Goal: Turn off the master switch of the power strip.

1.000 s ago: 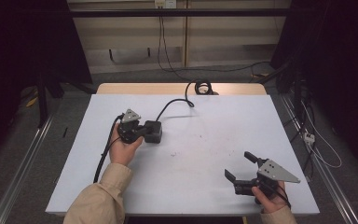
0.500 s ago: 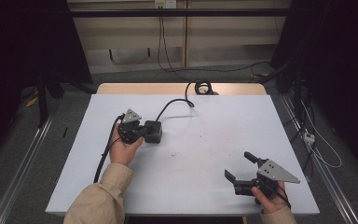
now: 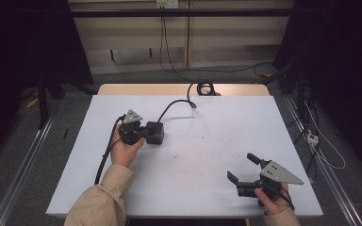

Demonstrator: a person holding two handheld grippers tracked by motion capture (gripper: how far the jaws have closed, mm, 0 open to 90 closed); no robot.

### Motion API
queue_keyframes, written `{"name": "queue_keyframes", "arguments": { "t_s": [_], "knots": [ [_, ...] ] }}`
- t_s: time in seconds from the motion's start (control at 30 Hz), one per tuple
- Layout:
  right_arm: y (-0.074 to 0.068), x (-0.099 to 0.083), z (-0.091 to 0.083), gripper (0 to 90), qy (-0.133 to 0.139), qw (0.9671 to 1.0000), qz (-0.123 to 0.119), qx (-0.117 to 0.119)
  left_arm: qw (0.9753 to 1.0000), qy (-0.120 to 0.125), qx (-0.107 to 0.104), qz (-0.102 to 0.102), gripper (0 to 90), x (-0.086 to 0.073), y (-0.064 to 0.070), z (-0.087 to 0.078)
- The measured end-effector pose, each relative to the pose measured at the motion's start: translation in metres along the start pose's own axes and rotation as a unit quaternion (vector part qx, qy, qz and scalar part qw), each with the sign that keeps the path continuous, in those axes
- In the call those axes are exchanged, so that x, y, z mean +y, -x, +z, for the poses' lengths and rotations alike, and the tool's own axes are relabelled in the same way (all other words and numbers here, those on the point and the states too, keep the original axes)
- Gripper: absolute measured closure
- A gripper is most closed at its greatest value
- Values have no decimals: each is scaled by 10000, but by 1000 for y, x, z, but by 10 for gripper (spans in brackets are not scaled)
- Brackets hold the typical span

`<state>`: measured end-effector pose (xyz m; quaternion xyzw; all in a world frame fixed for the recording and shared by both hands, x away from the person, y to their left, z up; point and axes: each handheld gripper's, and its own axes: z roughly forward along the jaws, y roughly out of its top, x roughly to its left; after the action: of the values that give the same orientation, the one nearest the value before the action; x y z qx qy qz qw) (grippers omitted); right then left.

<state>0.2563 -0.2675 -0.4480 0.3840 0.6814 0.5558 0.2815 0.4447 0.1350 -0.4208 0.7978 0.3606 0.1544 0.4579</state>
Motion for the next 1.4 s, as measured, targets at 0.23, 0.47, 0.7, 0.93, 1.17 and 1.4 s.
{"name": "queue_keyframes", "arguments": {
  "t_s": [0.23,0.47,0.7,0.93,1.17,1.4],
  "knots": [
    [0,0,0,26,-6,10000,-7,3,10000,7,21,-39,900,0,0,0],
    [1,0,1,27,-10,10000,-7,3,10000,-8,32,-56,900,1,1,0],
    [1,0,1,27,-14,10000,-16,1,10000,-10,32,-86,900,1,1,0],
    [1,0,1,27,-8,10000,-26,1,10000,-1,65,-34,900,4,3,-1],
    [1,0,1,27,-7,10000,-19,1,9998,3,61,-184,900,4,3,-2],
    [2,-1,0,27,0,10000,-4,-9,9996,74,-41,-285,900,6,2,-4]
  ]
}}
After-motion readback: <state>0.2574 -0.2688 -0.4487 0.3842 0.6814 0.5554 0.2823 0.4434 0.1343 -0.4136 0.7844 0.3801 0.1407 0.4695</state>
